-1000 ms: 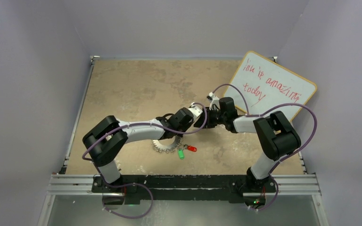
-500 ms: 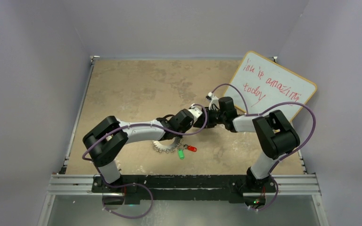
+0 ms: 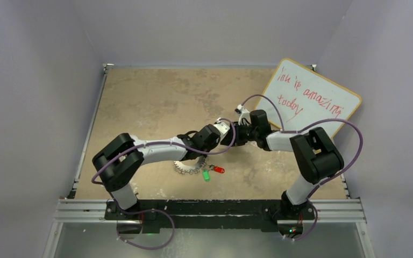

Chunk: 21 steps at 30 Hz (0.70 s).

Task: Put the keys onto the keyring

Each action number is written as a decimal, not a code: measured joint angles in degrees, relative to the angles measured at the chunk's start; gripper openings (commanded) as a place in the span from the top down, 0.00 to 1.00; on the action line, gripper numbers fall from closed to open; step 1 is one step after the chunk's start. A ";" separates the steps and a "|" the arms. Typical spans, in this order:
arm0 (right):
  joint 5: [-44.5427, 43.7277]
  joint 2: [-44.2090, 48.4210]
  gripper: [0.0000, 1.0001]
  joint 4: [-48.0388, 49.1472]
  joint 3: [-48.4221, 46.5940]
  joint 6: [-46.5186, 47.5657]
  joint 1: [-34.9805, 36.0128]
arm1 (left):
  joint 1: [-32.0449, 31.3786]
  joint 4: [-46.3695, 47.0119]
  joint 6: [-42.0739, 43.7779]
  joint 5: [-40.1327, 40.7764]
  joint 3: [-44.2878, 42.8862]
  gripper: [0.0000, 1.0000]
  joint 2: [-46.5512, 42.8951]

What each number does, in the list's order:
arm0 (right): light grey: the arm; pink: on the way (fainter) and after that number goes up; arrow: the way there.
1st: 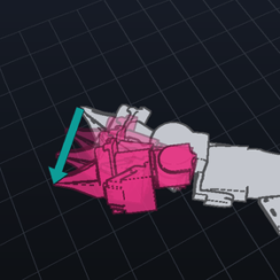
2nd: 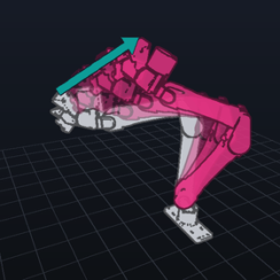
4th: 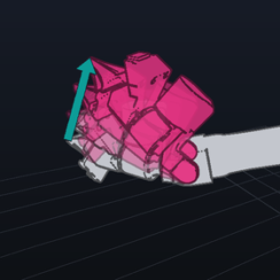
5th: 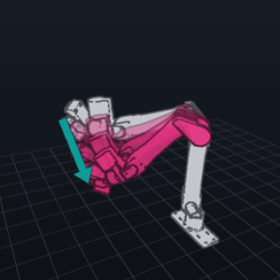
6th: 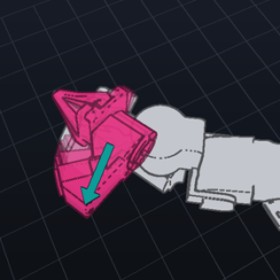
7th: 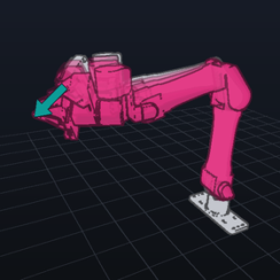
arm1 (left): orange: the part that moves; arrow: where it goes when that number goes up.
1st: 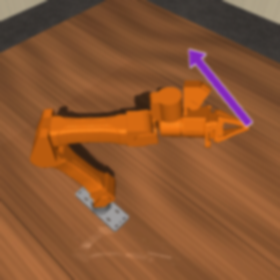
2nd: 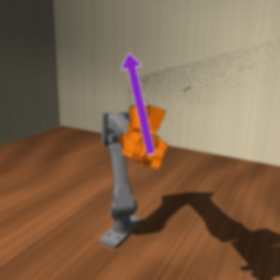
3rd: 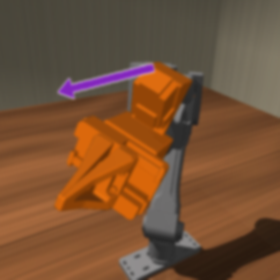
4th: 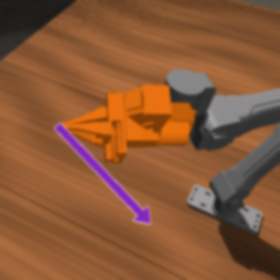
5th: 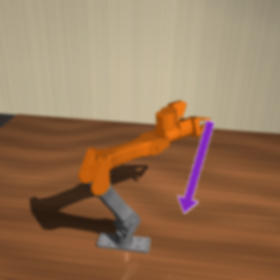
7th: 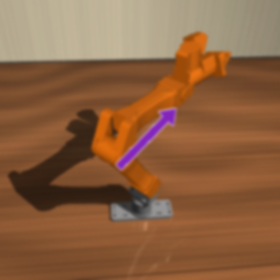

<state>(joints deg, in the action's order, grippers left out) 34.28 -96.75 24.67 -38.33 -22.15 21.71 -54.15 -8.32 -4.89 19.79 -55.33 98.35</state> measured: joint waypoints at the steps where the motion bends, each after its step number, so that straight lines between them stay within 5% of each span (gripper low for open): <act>1: 0.00 0.55 0.53 -0.50 -0.04 0.37 0.00 | 0.00 0.13 0.00 -0.04 0.26 1.00 -0.48; 13: -0.02 18.75 0.52 3.54 0.17 6.16 -0.04 | 0.04 10.03 -0.50 -2.27 13.68 0.99 -15.56; 21: 0.66 19.02 0.52 5.49 1.11 8.33 -0.02 | 0.09 12.85 -1.20 -4.76 12.79 0.64 -14.25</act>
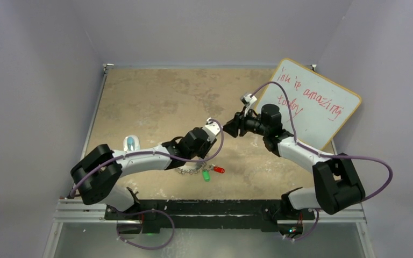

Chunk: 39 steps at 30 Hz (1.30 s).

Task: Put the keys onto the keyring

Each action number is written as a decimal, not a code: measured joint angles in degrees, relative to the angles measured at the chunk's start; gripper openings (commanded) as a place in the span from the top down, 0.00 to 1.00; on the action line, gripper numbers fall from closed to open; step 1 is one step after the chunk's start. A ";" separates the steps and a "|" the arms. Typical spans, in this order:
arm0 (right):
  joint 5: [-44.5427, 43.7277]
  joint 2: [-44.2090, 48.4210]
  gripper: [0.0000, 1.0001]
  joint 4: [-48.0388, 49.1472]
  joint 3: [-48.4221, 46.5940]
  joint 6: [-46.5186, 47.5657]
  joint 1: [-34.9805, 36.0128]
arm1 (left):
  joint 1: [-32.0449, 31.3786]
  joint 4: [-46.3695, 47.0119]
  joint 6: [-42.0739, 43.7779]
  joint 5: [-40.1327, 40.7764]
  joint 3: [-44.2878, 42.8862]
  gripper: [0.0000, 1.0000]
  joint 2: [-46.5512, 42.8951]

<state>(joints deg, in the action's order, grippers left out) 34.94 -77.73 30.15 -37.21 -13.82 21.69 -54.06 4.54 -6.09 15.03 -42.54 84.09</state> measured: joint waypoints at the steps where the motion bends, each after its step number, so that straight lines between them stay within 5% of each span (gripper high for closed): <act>1: -0.11 -0.09 0.52 -0.24 0.15 -0.02 -0.02 | 0.00 -0.09 -0.37 -0.20 -0.70 0.64 0.81; 8: -3.93 -0.24 0.52 -2.27 1.25 -0.48 0.00 | 0.02 -2.60 -1.51 -1.05 -7.37 0.76 7.23; 28: -6.86 -2.89 0.50 -6.58 1.25 -0.76 -0.02 | 0.04 -11.93 -1.64 2.14 -13.94 0.79 16.28; 39: -4.07 -9.33 0.42 -6.12 -0.87 -5.70 -0.02 | 0.59 -8.74 -2.01 2.56 -10.08 0.64 7.39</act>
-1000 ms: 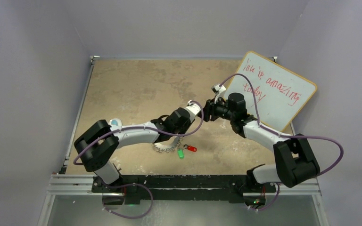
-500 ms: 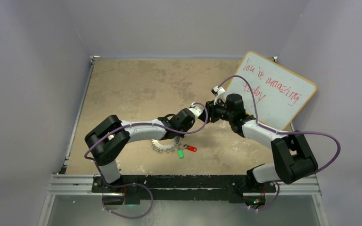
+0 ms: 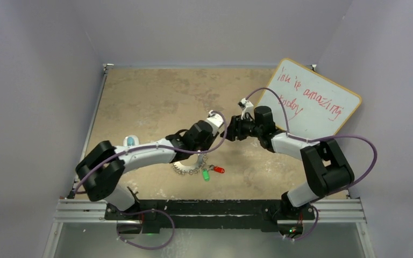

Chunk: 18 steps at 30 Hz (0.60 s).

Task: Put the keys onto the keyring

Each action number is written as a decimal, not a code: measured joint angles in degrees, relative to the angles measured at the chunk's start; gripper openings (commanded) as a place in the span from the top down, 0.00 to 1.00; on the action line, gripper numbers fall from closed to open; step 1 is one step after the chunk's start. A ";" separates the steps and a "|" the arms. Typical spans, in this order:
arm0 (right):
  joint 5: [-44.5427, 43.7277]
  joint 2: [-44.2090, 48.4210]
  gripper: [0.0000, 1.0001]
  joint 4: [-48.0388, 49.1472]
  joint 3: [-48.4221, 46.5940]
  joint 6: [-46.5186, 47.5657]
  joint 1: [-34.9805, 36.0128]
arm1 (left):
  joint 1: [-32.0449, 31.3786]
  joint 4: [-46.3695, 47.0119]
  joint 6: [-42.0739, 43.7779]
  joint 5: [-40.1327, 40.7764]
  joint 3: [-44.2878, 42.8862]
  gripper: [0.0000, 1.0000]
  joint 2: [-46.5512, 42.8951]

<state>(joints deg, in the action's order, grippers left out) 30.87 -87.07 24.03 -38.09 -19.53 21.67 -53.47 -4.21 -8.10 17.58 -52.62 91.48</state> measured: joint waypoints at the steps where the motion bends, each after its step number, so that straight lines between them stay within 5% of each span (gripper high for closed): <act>1: 0.37 -0.33 0.42 0.42 -0.07 -1.01 0.00 | 0.50 1.18 -0.61 -0.17 1.01 0.63 -2.38; 9: 0.26 -7.43 0.60 -3.08 -7.76 -9.97 0.59 | 12.81 11.43 -9.53 -6.19 12.22 0.51 -17.16; 18: 1.92 -17.64 0.65 -8.68 -12.61 -19.74 6.45 | 19.04 16.61 -17.46 -8.46 20.74 0.48 -27.06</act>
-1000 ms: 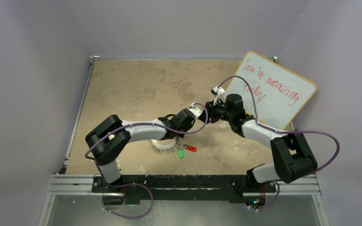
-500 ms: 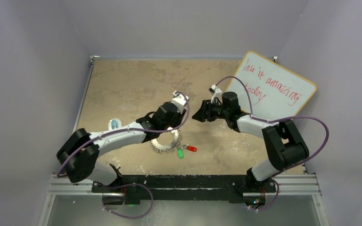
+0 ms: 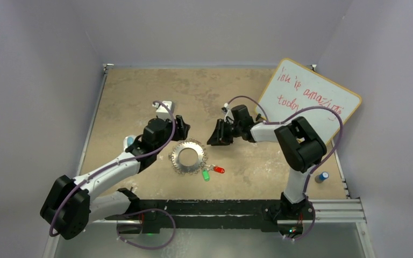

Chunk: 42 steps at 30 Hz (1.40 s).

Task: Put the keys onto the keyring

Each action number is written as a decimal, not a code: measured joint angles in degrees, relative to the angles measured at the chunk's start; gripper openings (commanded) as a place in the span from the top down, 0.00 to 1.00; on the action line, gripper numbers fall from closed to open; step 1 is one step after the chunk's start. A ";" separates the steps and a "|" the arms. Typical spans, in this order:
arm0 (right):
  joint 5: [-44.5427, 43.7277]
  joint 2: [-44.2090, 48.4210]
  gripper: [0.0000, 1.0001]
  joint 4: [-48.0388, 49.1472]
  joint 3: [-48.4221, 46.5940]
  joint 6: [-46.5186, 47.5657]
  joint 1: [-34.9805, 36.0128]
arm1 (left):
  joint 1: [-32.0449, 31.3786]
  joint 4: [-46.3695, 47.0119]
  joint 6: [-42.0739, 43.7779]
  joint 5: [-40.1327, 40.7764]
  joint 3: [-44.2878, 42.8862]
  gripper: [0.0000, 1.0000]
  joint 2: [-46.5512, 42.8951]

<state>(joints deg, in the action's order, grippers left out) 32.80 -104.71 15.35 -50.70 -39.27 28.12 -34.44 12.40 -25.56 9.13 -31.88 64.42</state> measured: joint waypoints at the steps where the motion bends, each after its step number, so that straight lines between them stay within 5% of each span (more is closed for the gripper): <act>1: 0.37 -1.11 0.65 -0.26 -0.76 -0.87 0.90 | 0.09 0.37 -0.39 0.00 0.00 0.48 -0.37; 16: 7.80 -7.67 0.68 2.99 -2.93 -9.53 2.78 | 0.31 0.76 -0.42 -1.97 0.00 0.48 -0.31; 42: 3.87 -10.16 0.63 -5.14 -11.69 -2.25 3.08 | 0.31 3.43 -0.44 -7.13 0.00 0.48 2.45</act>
<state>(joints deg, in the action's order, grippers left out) 36.67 -114.87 10.22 -62.39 -41.52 31.20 -34.13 15.84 -26.00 2.00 -31.88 66.87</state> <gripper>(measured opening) 0.369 0.521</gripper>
